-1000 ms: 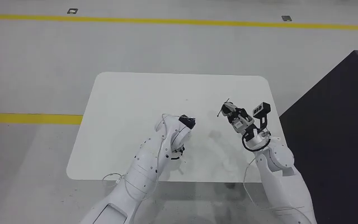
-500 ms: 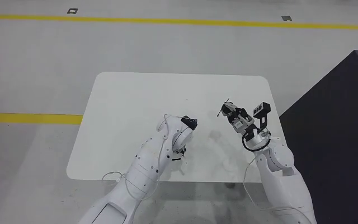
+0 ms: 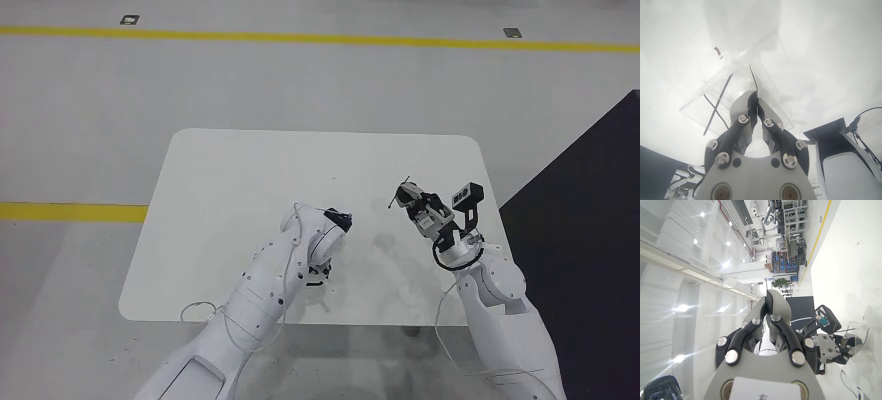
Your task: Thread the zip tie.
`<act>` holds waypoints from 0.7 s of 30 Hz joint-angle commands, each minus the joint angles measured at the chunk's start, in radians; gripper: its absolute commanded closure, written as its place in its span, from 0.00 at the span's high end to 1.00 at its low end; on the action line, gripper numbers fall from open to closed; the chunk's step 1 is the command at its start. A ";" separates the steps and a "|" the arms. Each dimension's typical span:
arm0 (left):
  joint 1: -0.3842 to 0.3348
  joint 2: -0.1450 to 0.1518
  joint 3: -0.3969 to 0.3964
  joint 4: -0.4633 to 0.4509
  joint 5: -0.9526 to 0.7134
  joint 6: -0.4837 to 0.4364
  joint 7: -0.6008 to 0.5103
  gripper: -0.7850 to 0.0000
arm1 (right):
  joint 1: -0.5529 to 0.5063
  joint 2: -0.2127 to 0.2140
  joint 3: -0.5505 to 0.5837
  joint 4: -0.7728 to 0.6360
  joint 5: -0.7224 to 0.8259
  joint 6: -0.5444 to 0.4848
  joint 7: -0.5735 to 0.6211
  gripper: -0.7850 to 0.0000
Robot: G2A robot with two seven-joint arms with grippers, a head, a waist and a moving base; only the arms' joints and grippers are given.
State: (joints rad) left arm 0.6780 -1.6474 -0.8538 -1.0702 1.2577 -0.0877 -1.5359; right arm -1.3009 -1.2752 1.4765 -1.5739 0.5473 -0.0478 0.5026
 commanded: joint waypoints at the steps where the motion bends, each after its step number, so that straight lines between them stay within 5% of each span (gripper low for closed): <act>1: -0.004 0.001 0.004 0.000 -0.004 0.003 0.000 0.00 | 0.000 0.000 0.000 0.000 0.000 0.000 0.000 0.00; 13: 0.052 0.047 -0.012 -0.199 0.041 0.025 0.000 0.00 | 0.000 0.000 0.000 0.000 0.000 0.000 0.000 0.00; 21: 0.227 0.120 -0.111 -0.578 0.181 0.042 0.000 0.00 | 0.000 0.000 0.000 0.000 0.000 0.000 0.000 0.00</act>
State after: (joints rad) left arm 0.8764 -1.5359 -0.9484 -1.5888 1.4204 -0.0430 -1.5359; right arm -1.3009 -1.2752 1.4765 -1.5739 0.5473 -0.0478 0.5026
